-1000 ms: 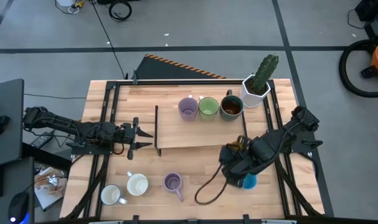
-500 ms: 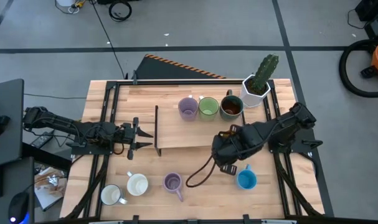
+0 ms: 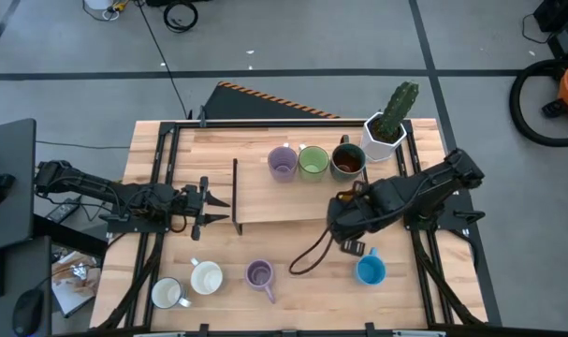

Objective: Place coffee mugs
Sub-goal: Put the yellow mug on the shelf

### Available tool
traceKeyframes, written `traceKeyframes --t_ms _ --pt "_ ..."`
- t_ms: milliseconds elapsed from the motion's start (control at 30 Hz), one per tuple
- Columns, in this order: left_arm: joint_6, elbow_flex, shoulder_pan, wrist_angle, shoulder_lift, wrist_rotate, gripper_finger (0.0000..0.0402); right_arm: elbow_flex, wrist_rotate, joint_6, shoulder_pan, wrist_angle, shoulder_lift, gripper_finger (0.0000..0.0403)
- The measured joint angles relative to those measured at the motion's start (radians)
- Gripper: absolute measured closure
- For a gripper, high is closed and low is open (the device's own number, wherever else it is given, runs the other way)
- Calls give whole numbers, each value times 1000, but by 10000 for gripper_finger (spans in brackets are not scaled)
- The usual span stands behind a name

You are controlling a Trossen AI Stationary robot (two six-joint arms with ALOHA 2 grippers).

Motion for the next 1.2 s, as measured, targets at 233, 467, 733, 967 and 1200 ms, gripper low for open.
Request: traceKeyframes --t_ms 233,467,733,967,1200 --pt "0 0 0 0 0 0 253 -126 48 91 0 -1 -128 370" --pt "0 0 0 0 0 0 253 -133 52 43 -1 7 -118 370" --pt "0 0 0 0 0 0 253 -133 59 3 -7 75 -109 370" --pt "0 0 0 1 0 0 253 -133 93 -17 -13 69 -109 369" --pt "-9 0 0 1 0 0 253 -140 93 -11 -14 72 -109 368"
